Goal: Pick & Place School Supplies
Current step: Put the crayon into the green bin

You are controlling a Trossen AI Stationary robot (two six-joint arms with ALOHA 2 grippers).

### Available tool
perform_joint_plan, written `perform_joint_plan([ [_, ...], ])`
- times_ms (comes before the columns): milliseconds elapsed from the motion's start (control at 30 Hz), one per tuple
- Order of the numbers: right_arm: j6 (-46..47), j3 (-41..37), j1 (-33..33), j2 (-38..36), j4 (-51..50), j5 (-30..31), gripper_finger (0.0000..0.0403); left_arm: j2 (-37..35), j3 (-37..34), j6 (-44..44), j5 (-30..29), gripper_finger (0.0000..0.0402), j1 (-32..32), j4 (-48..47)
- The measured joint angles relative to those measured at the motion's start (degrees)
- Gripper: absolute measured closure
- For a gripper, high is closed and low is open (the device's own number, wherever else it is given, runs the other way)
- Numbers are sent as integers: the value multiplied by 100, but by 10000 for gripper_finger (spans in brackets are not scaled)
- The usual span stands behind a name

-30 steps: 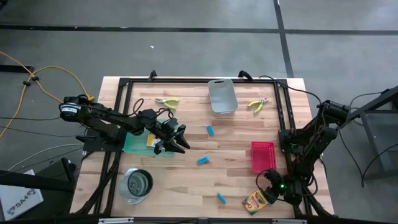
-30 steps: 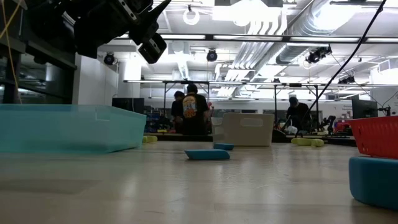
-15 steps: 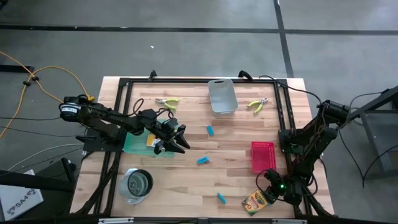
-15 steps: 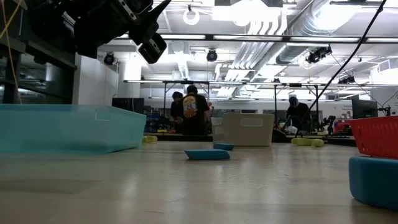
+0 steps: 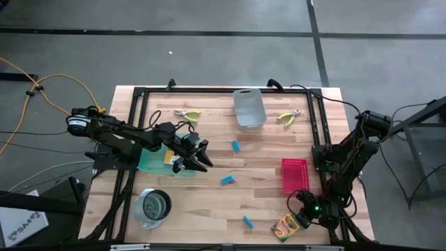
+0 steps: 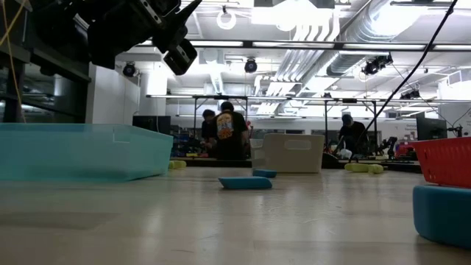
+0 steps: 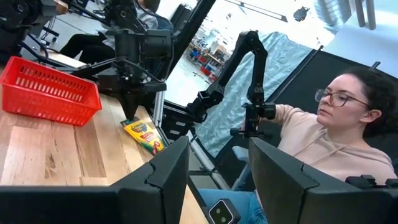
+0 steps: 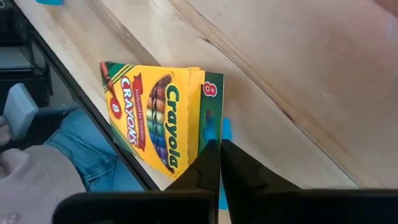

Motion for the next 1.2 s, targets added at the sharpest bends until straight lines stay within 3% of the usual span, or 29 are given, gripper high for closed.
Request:
perform_joint_plan([
  [600,-443,23,0,-2,248,217,400,0,-2,-2,-12,238,0,0],
  [1200,-1312,735,-166,-18,-47,321,400,0,-2,-2,-50,238,1,0],
])
